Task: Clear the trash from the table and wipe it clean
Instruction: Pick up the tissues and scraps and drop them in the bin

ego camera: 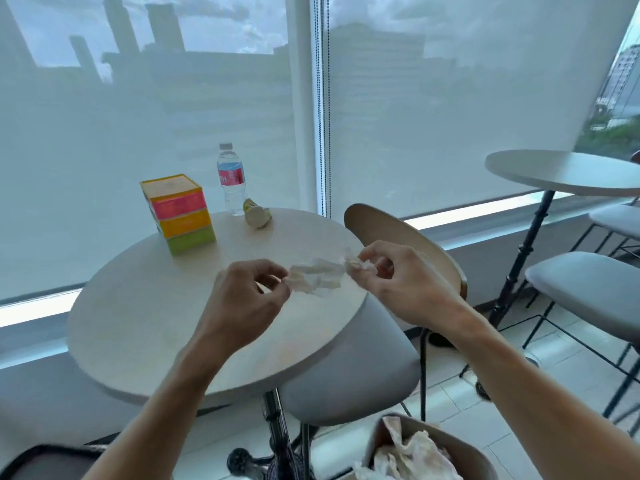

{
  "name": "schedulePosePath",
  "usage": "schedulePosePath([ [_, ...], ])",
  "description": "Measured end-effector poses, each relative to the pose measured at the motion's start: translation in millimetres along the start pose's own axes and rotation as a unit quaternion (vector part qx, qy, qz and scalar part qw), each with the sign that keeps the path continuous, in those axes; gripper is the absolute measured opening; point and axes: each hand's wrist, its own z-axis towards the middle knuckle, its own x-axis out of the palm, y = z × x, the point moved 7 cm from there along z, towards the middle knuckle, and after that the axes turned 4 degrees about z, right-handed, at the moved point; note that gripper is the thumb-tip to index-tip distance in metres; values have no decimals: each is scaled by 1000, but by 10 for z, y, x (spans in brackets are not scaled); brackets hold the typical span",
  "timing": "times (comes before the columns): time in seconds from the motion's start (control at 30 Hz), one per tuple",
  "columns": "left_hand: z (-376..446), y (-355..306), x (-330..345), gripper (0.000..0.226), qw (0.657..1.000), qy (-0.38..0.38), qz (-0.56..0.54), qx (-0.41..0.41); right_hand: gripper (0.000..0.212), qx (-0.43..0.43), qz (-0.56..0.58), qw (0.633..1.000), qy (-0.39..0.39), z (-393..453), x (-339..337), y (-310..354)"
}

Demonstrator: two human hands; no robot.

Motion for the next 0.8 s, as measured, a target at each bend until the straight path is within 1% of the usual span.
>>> schedulePosePath([
  [0.13,-406,-240,243,15,1000,12,-18,5,29,33,18,998,46,-379,-66,-343],
  [0.23,-659,-356,475,11,999,30,-25,0,26,68,22,993,92,-670,-55,-664],
  [0.43,-1059,-449,905,5,998,53,-29,-21,24,147,-16,976,163,-1143,43,-1293],
  [0.5,-1141,-449,1006,4,997,56,-38,-30,27,166,-26,968,185,-1274,109,-1464],
  [0.67,-1331,-473,1284,11,992,92,-67,-62,35,193,-97,941,260,-1495,160,-1703],
  [0.73,-1434,-469,1417,10,987,119,-75,-84,36,204,-105,935,270,-1530,111,-1758],
  [0.8,-1557,-443,1571,10,982,143,-74,-104,35,210,-91,939,257,-1527,36,-1799],
])
